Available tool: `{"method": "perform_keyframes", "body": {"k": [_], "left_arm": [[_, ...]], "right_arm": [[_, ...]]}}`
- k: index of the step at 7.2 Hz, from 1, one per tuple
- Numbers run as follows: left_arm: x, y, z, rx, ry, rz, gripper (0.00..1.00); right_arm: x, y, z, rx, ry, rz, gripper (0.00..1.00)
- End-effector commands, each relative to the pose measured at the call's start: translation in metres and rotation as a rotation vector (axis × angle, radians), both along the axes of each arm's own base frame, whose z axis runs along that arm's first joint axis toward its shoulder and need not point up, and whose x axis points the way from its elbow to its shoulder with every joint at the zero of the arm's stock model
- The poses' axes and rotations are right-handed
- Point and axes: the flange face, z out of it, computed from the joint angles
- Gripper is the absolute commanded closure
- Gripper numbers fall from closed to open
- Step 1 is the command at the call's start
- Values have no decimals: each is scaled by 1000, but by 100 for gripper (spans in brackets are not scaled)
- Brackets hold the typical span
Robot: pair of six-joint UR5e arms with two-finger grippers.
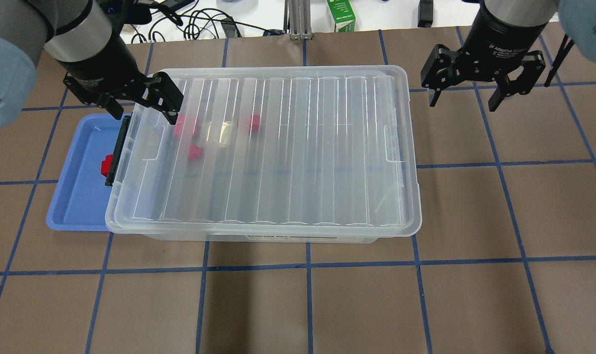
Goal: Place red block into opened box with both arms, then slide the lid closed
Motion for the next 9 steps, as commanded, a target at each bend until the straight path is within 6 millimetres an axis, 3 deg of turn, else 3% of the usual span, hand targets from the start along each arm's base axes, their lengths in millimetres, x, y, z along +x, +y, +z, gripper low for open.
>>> {"method": "perform_keyframes", "body": {"k": [1, 6, 9], "left_arm": [[0, 1, 0, -1, 0, 1, 0], [0, 0, 0, -3, 2, 1, 0], [0, 0, 0, -3, 0, 0, 0]], "right_arm": [[0, 0, 1, -1, 5, 3, 0], [0, -4, -11, 30, 1, 3, 0], [-1, -45, -69, 82, -6, 7, 0]]}}
